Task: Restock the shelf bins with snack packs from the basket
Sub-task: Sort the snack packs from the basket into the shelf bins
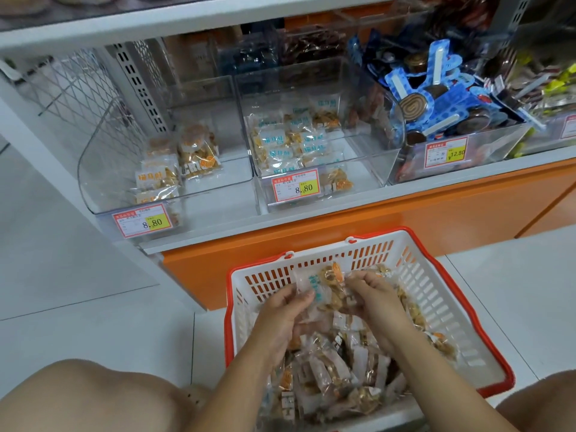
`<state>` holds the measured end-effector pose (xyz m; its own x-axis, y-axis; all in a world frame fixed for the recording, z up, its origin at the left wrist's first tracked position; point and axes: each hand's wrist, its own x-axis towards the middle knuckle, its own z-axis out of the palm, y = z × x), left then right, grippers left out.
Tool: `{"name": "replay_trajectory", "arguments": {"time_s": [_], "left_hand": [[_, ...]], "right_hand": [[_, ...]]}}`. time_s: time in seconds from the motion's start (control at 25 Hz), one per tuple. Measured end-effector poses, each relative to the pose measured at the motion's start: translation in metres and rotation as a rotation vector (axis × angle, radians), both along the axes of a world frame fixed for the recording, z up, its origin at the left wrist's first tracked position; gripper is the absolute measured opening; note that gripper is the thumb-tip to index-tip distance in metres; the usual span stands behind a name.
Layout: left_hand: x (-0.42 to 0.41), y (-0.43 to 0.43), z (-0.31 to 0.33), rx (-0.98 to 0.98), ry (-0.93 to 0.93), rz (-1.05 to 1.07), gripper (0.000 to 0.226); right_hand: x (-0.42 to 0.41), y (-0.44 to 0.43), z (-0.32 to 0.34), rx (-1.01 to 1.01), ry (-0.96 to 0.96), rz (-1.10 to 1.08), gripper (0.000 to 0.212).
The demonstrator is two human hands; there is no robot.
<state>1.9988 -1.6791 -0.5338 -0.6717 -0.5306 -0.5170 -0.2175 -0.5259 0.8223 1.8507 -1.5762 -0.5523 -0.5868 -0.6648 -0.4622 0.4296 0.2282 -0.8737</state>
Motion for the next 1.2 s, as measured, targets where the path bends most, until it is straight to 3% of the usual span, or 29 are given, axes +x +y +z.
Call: {"name": "replay_trajectory", "arguments": {"time_s": [0.12,0.16,0.28,0.4,0.48,0.6,0.72,0.84,0.92,1.08,1.2], "left_hand": [[-0.003,-0.014,0.021,-0.459,-0.194,-0.15,0.03],[-0.006,-0.021,0.031,-0.576,-0.222,-0.191,0.029],[-0.017,-0.036,0.068,-0.709,-0.18,-0.232,0.025],[-0.026,-0.047,0.111,-0.784,-0.041,-0.162,0.026],[-0.03,-0.064,0.144,-1.018,-0.045,-0.007,0.031],[-0.036,-0.103,0.171,-1.321,-0.201,0.161,0.056],[-0.043,-0.134,0.165,-1.286,-0.422,0.002,0.079],[-0.048,-0.153,0.15,-1.198,-0.358,-0.09,0.081],[-0.05,-0.16,0.145,-1.203,-0.305,-0.104,0.078],[-0.047,-0.165,0.141,-1.17,-0.236,-0.113,0.077],[-0.046,-0.165,0.14,-1.159,-0.218,-0.11,0.077]], "right_hand": [[-0.008,0.0,0.025,0.069,0.305,0.28,0.057],[-0.01,-0.003,0.04,0.068,0.417,0.35,0.065],[-0.012,-0.014,0.082,0.067,0.671,0.414,0.034],[-0.021,-0.021,0.127,-0.014,0.708,0.242,0.019],[-0.039,-0.033,0.166,-0.08,0.742,0.015,0.019],[-0.084,-0.078,0.219,0.058,1.078,-0.167,0.031],[-0.129,-0.151,0.236,0.395,1.421,-0.133,0.04],[-0.161,-0.212,0.21,0.758,1.586,0.109,0.032],[-0.179,-0.235,0.189,0.919,1.603,0.238,0.029],[-0.201,-0.26,0.17,1.033,1.499,0.418,0.031],[-0.208,-0.269,0.163,0.895,1.326,0.41,0.033]]}}
